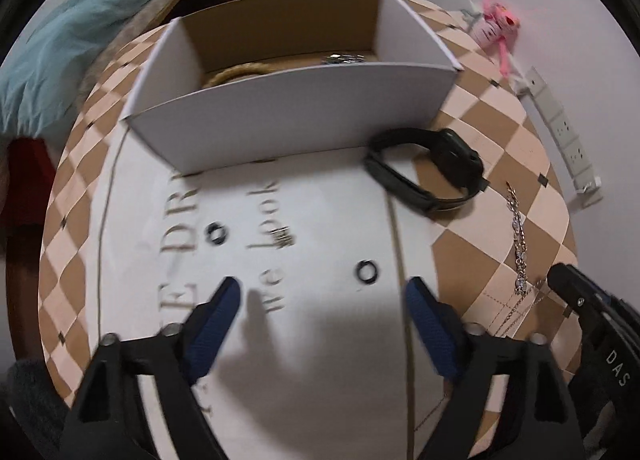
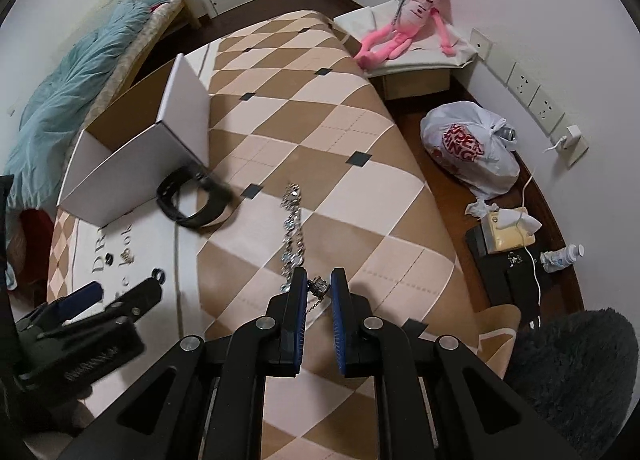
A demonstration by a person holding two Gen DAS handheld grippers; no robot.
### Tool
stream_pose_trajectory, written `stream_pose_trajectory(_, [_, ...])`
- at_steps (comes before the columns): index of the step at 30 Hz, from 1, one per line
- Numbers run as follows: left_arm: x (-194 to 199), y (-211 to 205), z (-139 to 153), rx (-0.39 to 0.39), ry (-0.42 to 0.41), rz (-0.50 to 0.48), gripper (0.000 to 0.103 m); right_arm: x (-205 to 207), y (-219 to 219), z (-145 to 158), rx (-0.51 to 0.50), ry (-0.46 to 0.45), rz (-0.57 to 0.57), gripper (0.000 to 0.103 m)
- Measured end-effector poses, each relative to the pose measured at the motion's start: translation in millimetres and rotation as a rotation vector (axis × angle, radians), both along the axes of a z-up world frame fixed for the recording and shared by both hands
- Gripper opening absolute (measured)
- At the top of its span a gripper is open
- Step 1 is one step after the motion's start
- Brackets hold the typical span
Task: Organize jewelry
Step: 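Grasp a silver chain with the right tool while the left tool grasps a small black ring, then carry the ring with the left tool while the right tool carries the chain into the box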
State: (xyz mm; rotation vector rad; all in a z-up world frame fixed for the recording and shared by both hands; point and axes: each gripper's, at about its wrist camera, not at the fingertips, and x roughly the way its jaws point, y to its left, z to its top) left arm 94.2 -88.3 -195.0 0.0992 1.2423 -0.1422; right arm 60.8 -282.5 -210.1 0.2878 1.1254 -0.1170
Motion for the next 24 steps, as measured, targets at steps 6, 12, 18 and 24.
stream_pose_trajectory(6, [1.7,-12.6,-4.7,0.014,-0.026,-0.046,0.041,3.1,-1.0,-2.4,-0.009,0.003,-0.002,0.012])
stream_pose_trajectory(12, [4.4,-20.8,-3.8,0.002,-0.040,-0.078,0.010,3.6,-4.0,-4.5,-0.005,0.006,-0.006,0.013])
stream_pose_trajectory(18, [0.3,-16.0,-0.4,-0.021,-0.035,-0.079,0.010,0.6,1.2,12.2,0.029,-0.016,0.031,0.013])
stream_pose_trajectory(24, [-6.4,-0.9,30.6,-0.066,-0.073,-0.071,0.010,2.1,15.1,53.9,0.075,-0.066,0.121,0.012])
